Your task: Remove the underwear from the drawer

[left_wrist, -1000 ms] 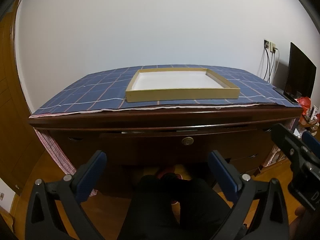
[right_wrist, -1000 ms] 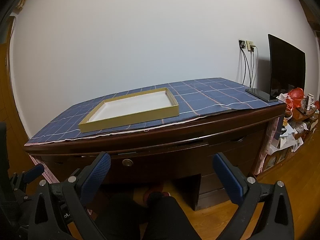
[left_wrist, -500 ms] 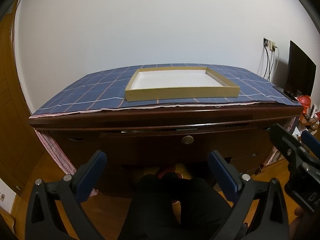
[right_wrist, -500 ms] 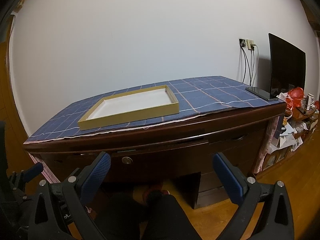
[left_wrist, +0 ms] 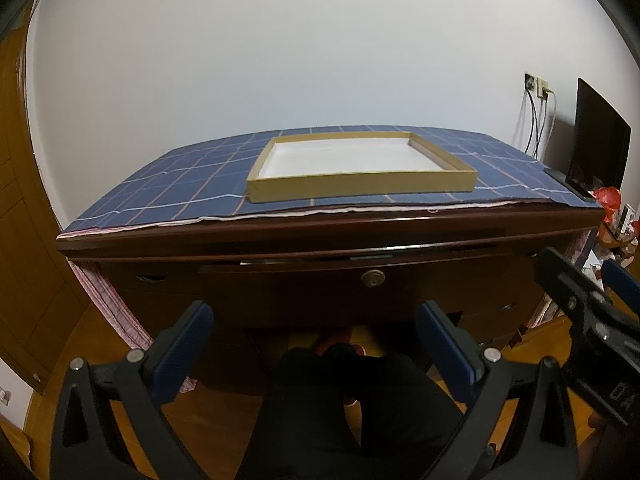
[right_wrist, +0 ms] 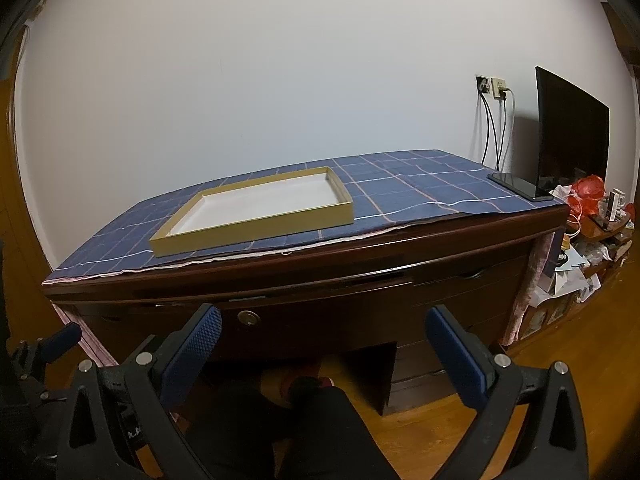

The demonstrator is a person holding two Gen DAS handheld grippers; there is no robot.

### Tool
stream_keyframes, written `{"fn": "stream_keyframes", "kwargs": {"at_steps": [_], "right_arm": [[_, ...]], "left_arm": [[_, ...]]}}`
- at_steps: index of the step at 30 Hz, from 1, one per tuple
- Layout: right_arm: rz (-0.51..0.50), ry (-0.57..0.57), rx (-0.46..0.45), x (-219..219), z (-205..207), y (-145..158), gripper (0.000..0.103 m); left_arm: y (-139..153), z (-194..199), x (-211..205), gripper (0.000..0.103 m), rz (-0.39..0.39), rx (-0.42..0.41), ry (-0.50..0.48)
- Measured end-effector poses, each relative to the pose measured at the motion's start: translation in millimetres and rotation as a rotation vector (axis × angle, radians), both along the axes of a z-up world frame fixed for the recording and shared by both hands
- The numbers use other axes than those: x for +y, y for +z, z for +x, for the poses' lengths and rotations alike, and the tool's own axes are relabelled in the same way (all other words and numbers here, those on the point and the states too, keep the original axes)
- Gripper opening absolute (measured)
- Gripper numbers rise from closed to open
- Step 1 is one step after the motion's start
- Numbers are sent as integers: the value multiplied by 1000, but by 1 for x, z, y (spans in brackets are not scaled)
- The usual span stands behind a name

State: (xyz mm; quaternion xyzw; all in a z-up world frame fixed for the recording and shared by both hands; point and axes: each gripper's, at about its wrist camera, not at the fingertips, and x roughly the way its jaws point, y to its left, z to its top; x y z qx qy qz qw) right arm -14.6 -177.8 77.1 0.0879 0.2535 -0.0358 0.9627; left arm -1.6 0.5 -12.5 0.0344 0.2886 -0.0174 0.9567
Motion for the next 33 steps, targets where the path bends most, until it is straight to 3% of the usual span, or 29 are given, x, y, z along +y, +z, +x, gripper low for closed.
{"fn": "stream_keyframes", "kwargs": {"at_steps": [17,33], "right_arm": [[-20,6,38,1,10,-3,103],[-76,4,31,-4,32,-11,103]], "left_arm": [[-1,5,1,103,-15,23,13],[-1,22,10,103,13,-4,35]]}}
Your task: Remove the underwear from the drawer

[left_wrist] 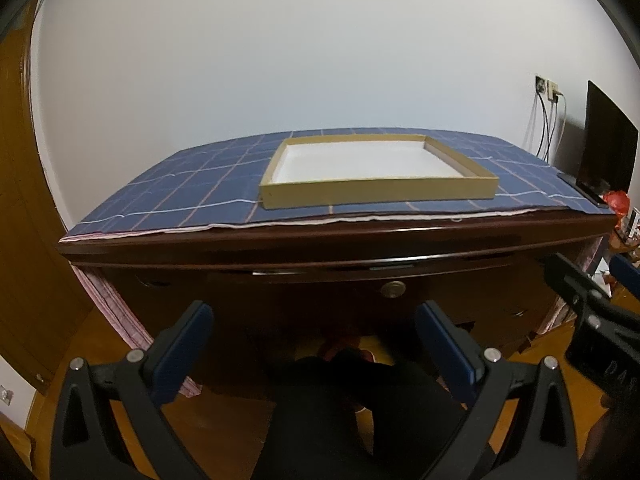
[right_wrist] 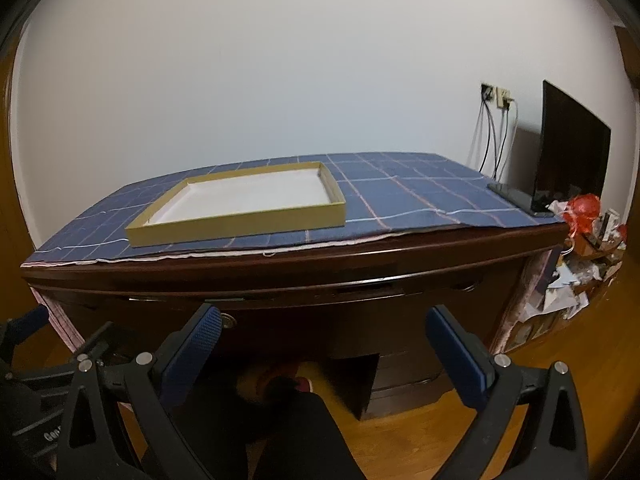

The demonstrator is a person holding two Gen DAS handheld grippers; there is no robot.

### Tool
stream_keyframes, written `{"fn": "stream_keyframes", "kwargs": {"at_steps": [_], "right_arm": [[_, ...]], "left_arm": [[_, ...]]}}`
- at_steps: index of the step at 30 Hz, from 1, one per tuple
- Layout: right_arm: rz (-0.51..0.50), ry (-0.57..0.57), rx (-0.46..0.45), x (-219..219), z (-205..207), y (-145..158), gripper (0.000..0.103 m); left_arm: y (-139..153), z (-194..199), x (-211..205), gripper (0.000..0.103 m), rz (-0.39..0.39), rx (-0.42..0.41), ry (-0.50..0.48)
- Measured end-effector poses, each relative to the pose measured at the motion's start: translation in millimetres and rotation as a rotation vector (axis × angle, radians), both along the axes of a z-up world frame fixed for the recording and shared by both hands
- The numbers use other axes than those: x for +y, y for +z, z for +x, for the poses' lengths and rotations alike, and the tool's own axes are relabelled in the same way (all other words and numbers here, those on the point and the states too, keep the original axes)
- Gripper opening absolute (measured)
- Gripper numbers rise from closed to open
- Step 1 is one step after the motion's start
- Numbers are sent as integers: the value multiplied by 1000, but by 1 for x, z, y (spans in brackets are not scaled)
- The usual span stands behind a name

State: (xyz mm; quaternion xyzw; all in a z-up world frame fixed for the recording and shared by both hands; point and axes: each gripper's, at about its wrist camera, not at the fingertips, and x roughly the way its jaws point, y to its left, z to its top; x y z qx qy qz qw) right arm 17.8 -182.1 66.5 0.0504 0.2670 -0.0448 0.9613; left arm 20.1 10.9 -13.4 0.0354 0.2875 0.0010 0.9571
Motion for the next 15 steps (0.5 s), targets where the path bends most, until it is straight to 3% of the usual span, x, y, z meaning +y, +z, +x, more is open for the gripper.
{"fn": "stream_keyframes", "kwargs": {"at_steps": [7,11,15], "right_arm": [[64,60,20,-26,26,-33,103],[122,54,39,-46,46,-51,103],[119,54,14,-59,59,-60,102]], "left_arm": [[-26,28,18,103,6,45,31],[-35,42,29,103,3,33,67],[-38,51,36,103,9,-8,76]]}}
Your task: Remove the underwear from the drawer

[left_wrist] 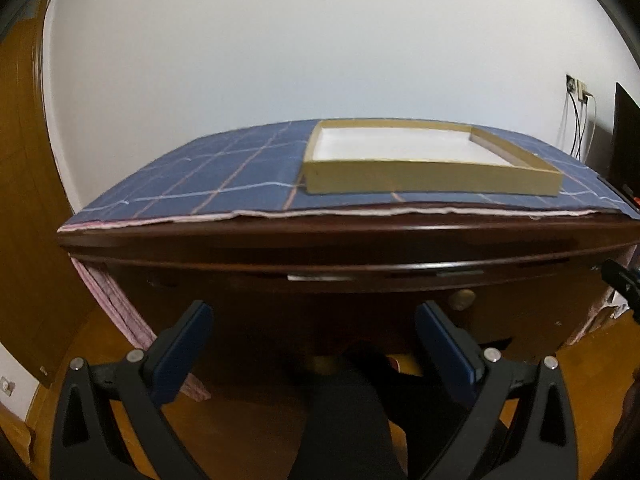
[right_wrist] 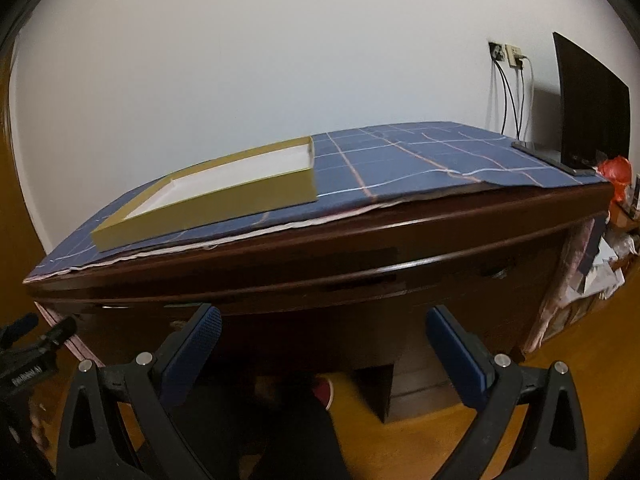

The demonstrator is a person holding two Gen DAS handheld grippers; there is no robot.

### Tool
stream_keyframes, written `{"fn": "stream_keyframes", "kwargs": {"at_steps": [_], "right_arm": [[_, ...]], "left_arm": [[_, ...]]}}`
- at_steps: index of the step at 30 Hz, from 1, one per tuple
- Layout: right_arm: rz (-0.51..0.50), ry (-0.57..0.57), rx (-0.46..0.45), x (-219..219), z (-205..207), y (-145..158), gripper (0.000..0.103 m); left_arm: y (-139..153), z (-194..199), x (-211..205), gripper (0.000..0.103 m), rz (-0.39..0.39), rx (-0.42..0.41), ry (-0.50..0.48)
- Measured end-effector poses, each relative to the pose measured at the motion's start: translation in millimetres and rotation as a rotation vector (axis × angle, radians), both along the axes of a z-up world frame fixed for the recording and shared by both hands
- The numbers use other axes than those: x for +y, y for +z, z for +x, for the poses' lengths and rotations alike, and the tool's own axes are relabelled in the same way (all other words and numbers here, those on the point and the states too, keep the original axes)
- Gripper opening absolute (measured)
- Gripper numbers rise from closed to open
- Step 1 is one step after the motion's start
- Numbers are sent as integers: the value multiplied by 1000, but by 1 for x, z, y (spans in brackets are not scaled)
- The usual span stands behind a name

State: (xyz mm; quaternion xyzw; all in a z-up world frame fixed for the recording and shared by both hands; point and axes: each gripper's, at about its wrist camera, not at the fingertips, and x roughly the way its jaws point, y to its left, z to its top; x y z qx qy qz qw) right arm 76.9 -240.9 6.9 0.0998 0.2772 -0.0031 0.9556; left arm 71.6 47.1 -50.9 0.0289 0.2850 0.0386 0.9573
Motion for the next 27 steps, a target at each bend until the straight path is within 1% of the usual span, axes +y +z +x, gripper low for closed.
{"fn": "stream_keyframes", "kwargs": {"at_steps": [1,4,6,9,14,17,20,22,27], "right_arm": [[-3,2,6,-4,5,-4,103],[33,37,20,-18,18,-15,102],[47,49,31,-25,26,-22,102],[44,64,49,-32,39,-32,102],[93,60,83,-42,53,-47,102],[101,88,76,-41,58,-48,102],[117,148,54,-36,65,-49,102],[124,176,55,-33,69,-51,102],[154,186,63,-38,79,-56,102]], "left_arm": [[-2,4,3,103,-1,1,0],[-11,15,12,103,-38,30,-7],[-16,21,17,102,-48,38,4],[-23,27,20,102,-38,30,16],[-31,38,18,102,-13,59,29],[-35,46,18,102,3,76,43],[-36,49,17,102,26,80,52],[-39,52,18,102,36,88,59],[-44,58,21,102,32,114,74]]}}
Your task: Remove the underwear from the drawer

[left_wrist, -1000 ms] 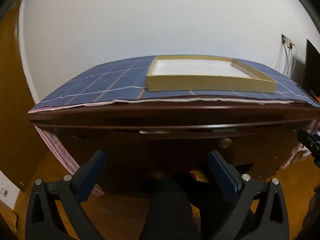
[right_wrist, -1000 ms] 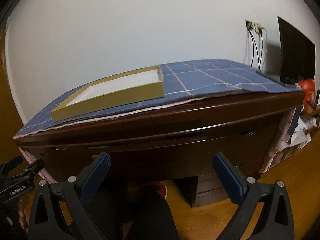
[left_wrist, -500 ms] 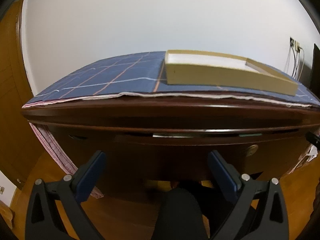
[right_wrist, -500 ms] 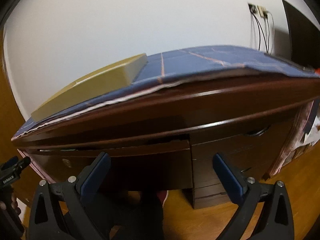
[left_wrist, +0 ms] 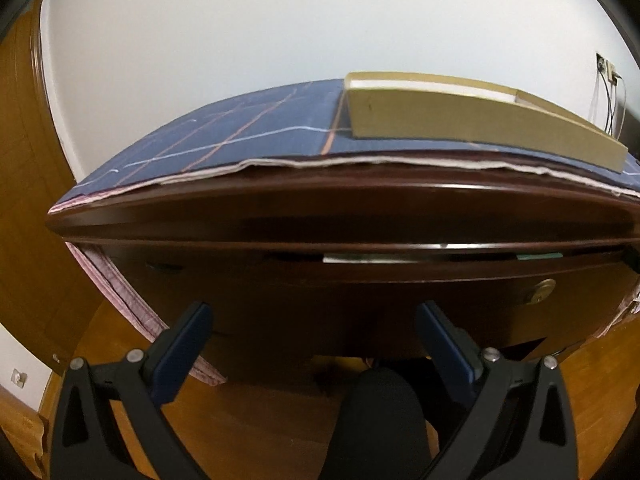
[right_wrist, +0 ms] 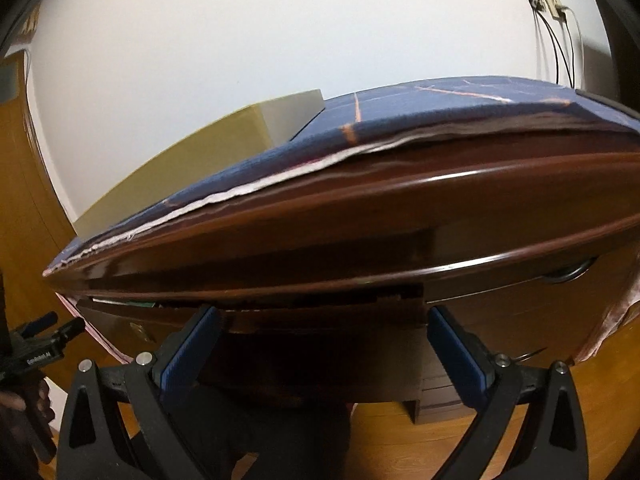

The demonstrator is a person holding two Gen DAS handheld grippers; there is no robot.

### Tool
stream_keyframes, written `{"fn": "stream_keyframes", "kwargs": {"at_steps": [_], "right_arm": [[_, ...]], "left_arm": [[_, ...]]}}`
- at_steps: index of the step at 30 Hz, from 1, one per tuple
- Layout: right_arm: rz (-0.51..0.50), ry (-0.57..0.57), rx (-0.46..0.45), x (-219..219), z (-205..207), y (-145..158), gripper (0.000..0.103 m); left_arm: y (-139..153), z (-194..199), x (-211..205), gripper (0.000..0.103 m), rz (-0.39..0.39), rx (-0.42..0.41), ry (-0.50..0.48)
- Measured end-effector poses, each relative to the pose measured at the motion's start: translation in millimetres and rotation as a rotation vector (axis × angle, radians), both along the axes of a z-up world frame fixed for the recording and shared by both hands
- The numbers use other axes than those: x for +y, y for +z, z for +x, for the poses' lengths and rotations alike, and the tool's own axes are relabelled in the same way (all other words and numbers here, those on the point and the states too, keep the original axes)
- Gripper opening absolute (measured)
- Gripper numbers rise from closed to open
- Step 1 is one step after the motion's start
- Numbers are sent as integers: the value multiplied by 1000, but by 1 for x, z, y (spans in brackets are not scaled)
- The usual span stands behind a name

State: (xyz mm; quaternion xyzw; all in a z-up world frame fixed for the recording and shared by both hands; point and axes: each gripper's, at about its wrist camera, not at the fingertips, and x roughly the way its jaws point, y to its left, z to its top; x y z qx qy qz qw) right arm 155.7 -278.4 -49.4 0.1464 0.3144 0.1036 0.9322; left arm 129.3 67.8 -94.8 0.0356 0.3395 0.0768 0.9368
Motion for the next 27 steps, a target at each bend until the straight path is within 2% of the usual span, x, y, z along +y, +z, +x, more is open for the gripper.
{"fn": "stream_keyframes", "kwargs": {"at_steps": [3,9,16,25,27], "right_arm": [[8,7,12,-1,3,0,103],[-77,45,27,12,3,3,103],[-124,85,70,14,1,8,102],[-129,91,97,16,-6,13,102],[-129,91,96,14,-6,13,100]], "left_arm": [[0,2,-1,102,7,6,0],[-1,4,-2,103,22,16,2],[2,5,-1,103,21,11,2],[7,-3,-6,103,25,3,-27],[10,-7,-6,103,28,-8,-36]]}}
